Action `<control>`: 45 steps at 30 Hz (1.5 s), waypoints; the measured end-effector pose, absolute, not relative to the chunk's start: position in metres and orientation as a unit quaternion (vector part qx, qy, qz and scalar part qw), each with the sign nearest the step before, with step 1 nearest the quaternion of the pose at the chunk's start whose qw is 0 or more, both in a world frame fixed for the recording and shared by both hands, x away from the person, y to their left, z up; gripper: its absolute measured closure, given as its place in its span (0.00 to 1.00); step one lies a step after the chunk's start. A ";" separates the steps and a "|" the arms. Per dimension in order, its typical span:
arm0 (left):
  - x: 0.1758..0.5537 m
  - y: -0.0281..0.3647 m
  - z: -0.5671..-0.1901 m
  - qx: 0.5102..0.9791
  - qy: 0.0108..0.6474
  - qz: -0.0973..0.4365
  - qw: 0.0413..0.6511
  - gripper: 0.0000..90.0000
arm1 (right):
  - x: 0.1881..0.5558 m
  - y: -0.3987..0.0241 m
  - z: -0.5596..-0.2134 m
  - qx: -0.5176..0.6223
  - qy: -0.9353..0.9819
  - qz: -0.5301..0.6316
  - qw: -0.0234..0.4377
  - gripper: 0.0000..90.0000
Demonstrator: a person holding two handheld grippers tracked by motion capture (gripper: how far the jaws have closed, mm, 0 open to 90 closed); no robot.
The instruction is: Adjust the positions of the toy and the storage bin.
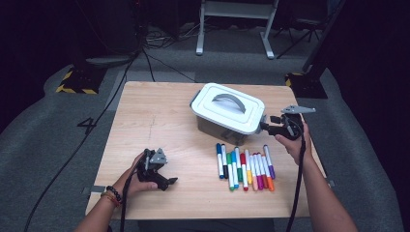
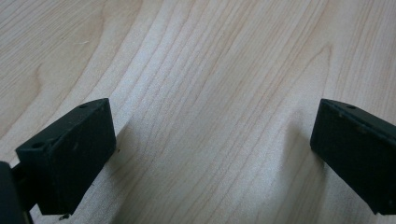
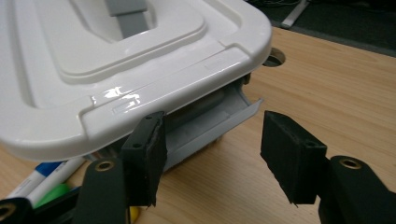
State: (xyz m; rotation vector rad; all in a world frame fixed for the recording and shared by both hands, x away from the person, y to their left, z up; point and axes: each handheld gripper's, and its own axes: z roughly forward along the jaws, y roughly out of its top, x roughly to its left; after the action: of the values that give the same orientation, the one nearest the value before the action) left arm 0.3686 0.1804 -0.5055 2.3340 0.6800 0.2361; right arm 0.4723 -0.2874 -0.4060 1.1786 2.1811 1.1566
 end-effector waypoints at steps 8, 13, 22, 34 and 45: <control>0.369 0.180 -0.506 0.898 0.262 0.091 0.343 0.01 | 0.490 -0.291 -0.402 0.432 0.784 0.389 0.219 0.45; 0.369 0.180 -0.506 0.898 0.262 0.091 0.343 0.01 | 0.499 -0.292 -0.400 0.439 0.783 0.375 0.232 0.46; 0.369 0.180 -0.506 0.898 0.261 0.090 0.343 0.01 | 0.502 -0.283 -0.362 0.390 0.773 0.447 0.225 0.45; 0.369 0.181 -0.506 0.898 0.261 0.092 0.343 0.01 | 0.522 -0.201 -0.351 0.297 0.841 0.411 0.190 0.40; 0.368 0.181 -0.506 0.898 0.262 0.091 0.343 0.01 | 0.543 -0.174 -0.362 0.336 0.843 0.352 0.230 0.60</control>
State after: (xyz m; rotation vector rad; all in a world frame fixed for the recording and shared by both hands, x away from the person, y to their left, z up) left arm 0.3682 0.1807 -0.5055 2.3336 0.6804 0.2370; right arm 0.5429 -0.1736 -0.3624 0.9243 2.3184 0.9679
